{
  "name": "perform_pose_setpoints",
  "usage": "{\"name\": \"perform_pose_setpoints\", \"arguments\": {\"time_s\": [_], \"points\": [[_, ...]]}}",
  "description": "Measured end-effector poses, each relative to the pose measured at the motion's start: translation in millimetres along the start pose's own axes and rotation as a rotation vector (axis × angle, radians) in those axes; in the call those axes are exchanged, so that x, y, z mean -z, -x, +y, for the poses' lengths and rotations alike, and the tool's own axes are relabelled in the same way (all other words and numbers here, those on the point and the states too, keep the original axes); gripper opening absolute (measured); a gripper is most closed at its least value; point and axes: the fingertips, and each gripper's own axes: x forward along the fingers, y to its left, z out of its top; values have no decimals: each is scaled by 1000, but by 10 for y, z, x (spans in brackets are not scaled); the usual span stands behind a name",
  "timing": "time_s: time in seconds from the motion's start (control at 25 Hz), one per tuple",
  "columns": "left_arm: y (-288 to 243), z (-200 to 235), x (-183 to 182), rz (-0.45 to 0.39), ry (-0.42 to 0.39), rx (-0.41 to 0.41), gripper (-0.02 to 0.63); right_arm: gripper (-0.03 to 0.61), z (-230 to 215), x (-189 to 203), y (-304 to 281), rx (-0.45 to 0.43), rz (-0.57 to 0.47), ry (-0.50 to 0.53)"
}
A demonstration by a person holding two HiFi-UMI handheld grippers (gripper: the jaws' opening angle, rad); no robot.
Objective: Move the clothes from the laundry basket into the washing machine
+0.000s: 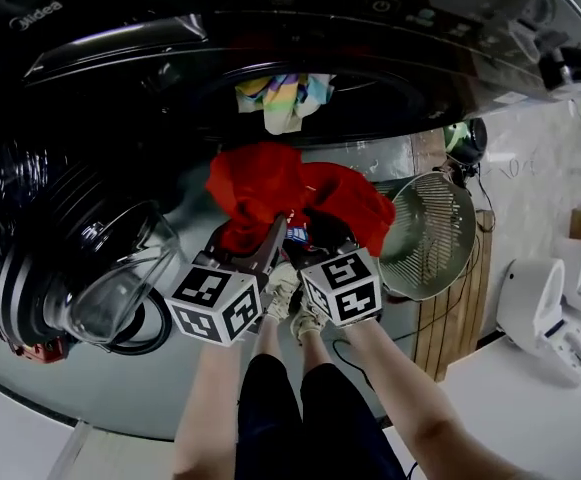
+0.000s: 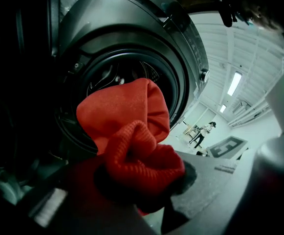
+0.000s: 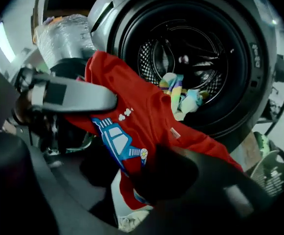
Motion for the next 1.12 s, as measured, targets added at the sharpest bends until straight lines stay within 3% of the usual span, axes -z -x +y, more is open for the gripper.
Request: {"name": "perform_pose_setpoints", "arguments": {"time_s": [0.08, 0.12, 0.28, 0.4, 0.52, 0.76, 0.88, 0.96, 1.0, 1.12], "points": [[-2, 135, -12, -39, 42, -10, 213, 113, 50, -104, -52, -33, -12, -23], [-6, 197, -25, -59, 65, -16, 221, 84, 52, -157, -64, -32, -25, -30], [-90, 337, -69, -83, 111, -33, 334, 72, -193, -431, -105, 13, -100, -113], [-116, 343, -114, -103, 134, -19, 364, 72, -352, -637, -151, 39, -153, -169], [-109, 411, -229, -153, 162, -22, 376, 72, -421, -918, -211, 73, -225, -138], [-68, 576, -76, -81, 80, -78, 374, 72, -777, -1416, -395, 206, -367, -173], [11, 679, -2, -111, 76, -114, 311, 72, -887, -1599, -478, 259, -405, -119], [89, 770, 37, -137, 72, -156, 150, 72, -929, -1703, -535, 275, -421, -95], [123, 798, 58, -147, 74, -168, 109, 72, -952, -1755, -560, 282, -427, -83], [185, 808, 122, -158, 83, -169, 109, 72, -1057, -1961, -596, 314, -454, -41]]}}
